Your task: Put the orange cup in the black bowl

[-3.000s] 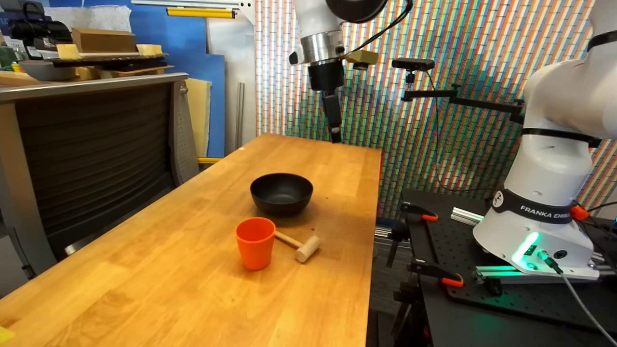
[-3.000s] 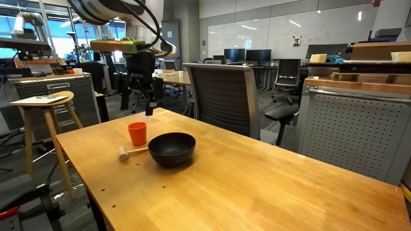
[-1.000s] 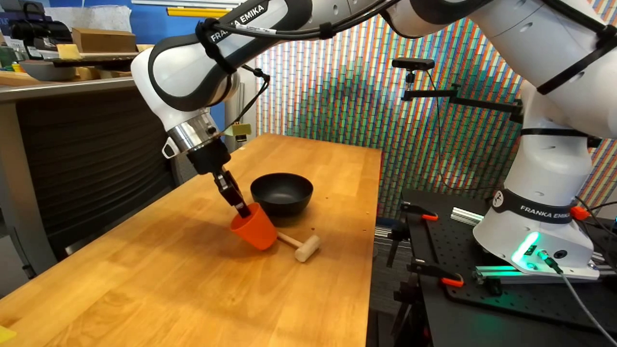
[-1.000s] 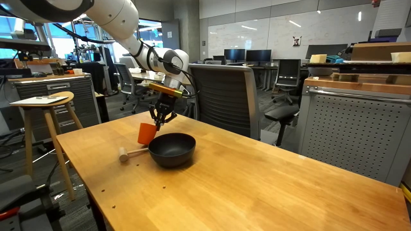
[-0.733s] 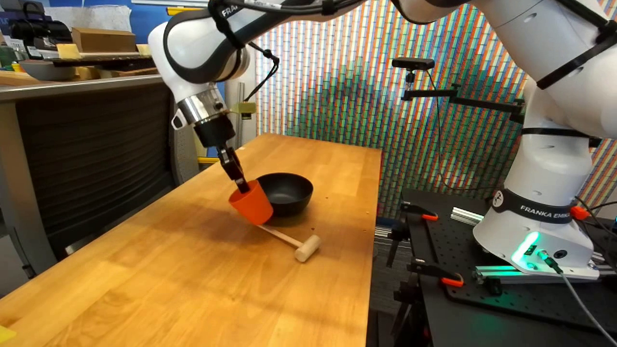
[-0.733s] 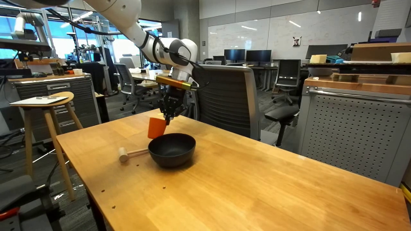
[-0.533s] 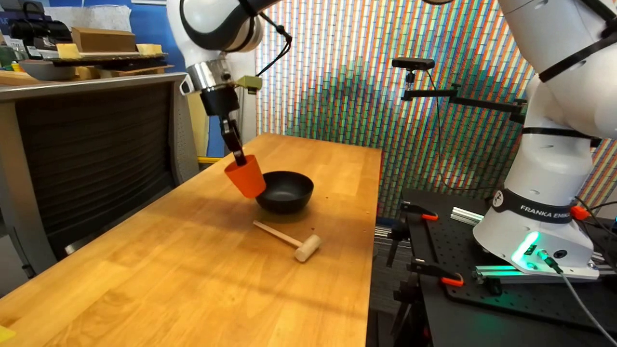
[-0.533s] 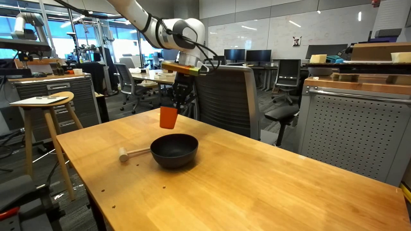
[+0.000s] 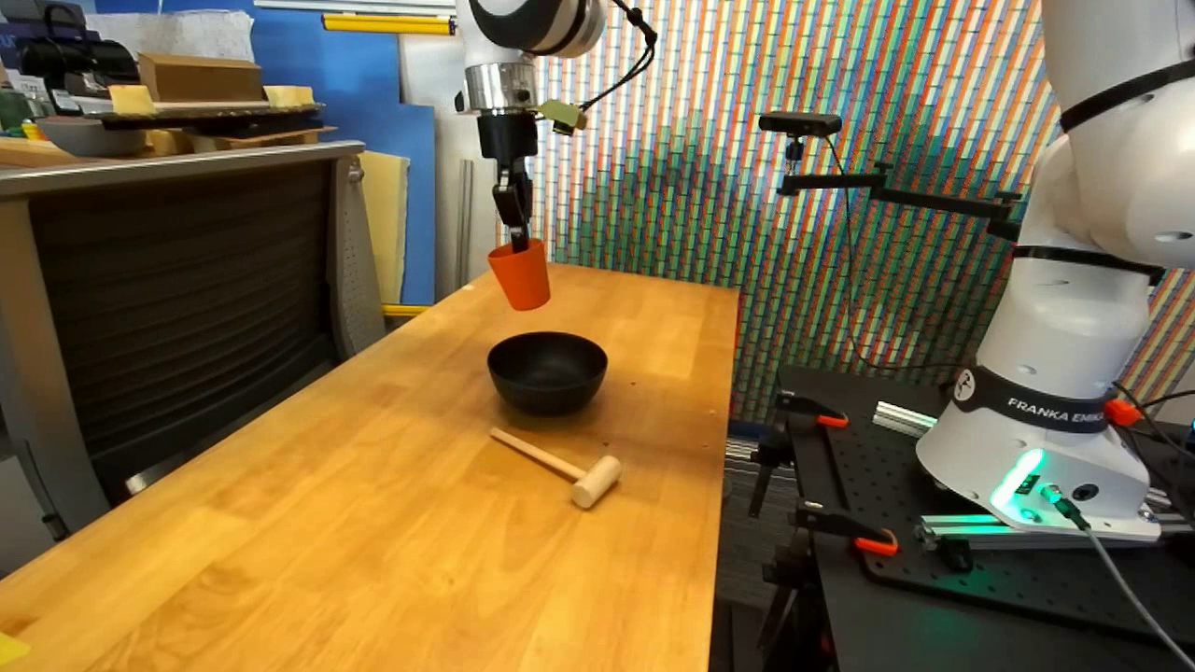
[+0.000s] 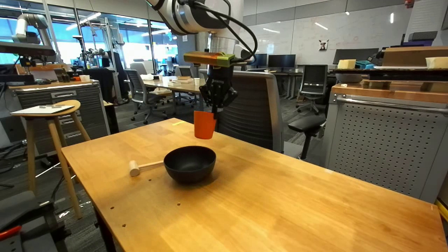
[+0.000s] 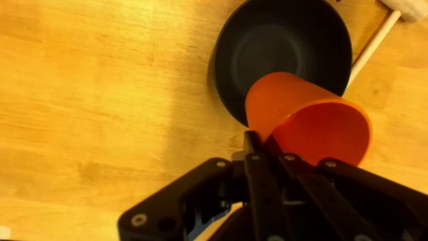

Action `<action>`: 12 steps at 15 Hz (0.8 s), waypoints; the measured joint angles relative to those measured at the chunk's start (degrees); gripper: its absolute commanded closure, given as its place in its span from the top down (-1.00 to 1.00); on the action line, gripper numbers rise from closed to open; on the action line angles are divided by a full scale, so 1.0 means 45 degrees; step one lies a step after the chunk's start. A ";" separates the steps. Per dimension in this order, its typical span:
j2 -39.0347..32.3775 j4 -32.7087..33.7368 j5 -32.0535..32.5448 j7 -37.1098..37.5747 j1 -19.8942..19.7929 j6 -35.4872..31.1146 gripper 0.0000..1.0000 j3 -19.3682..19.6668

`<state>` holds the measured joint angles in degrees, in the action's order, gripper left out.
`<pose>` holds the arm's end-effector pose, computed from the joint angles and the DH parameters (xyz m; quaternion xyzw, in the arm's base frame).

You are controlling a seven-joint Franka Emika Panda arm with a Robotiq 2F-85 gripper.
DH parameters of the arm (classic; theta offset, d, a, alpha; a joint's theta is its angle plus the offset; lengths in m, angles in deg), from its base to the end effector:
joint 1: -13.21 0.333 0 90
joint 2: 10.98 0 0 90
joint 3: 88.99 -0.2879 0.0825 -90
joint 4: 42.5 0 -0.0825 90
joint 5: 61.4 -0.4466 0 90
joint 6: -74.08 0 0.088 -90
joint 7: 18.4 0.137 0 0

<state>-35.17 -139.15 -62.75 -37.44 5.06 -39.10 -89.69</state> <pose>0.6824 -0.0874 0.2562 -0.9931 -0.0950 0.0620 0.0280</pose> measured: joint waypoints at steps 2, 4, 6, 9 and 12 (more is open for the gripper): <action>0.0046 -0.0886 -0.0155 0.0002 -0.0040 -0.0672 -0.98 0.0038; -0.0029 -0.1692 -0.0368 -0.0006 0.0004 -0.1159 -0.98 -0.0069; -0.0148 -0.2330 -0.0523 -0.0006 0.0058 -0.1464 -0.98 -0.0221; -0.0346 -0.3018 -0.0672 -0.0025 0.0078 -0.1837 -0.98 -0.0354; -0.0489 -0.3529 -0.0697 -0.0022 0.0075 -0.2525 -0.98 -0.0330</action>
<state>-37.37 -155.03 -65.89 -37.54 5.39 -50.46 -91.17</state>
